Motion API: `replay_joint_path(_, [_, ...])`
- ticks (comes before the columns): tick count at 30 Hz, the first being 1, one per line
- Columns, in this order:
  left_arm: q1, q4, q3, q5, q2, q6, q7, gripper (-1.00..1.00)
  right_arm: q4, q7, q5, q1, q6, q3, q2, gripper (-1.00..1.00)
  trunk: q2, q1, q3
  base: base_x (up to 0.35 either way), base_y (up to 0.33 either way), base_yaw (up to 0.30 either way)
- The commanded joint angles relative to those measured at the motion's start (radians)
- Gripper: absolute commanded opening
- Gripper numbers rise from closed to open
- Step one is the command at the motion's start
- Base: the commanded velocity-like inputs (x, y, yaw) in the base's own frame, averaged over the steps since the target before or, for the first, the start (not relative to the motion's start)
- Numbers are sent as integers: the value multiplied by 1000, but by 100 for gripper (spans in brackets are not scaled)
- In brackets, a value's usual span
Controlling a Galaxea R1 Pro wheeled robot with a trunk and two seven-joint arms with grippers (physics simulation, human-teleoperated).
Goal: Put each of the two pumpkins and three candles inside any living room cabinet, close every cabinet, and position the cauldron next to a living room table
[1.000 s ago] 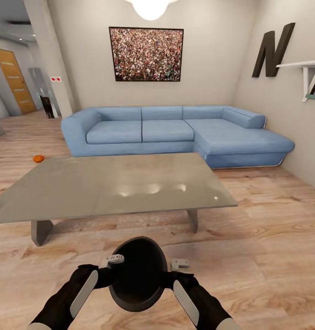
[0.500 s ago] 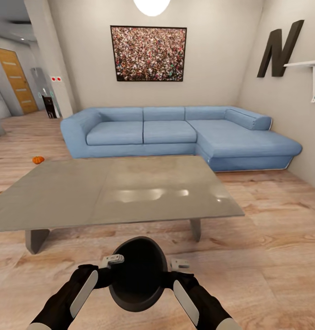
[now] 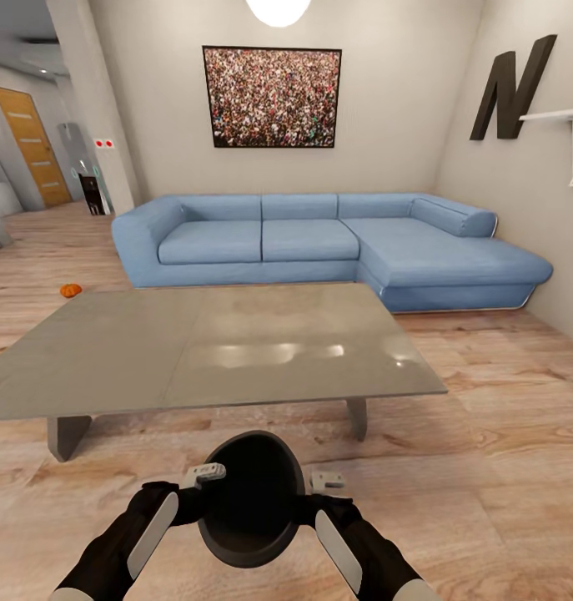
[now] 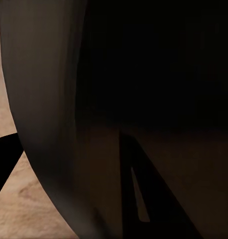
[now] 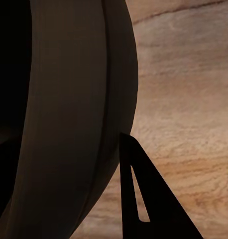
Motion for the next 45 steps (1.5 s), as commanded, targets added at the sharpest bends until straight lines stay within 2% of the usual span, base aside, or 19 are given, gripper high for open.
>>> replay_joint_path(1, [-1, 0, -3, 16, 1, 4, 6, -100, -7, -9, -22, -1, -5, 13, 0, -100, -8, 4, -4, 0, 0, 0])
replay_joint_path(17, [-1, 0, -3, 16, 1, 4, 6, -100, -6, -7, -22, -1, -5, 12, -1, -100, -120, 65, -54, 0, 0, 0])
replay_joint_path(45, [-1, 0, -3, 16, 1, 4, 6, -100, -6, -8, -23, -1, -5, 11, -2, -100, -126, 77, -155, 0, 0, -25])
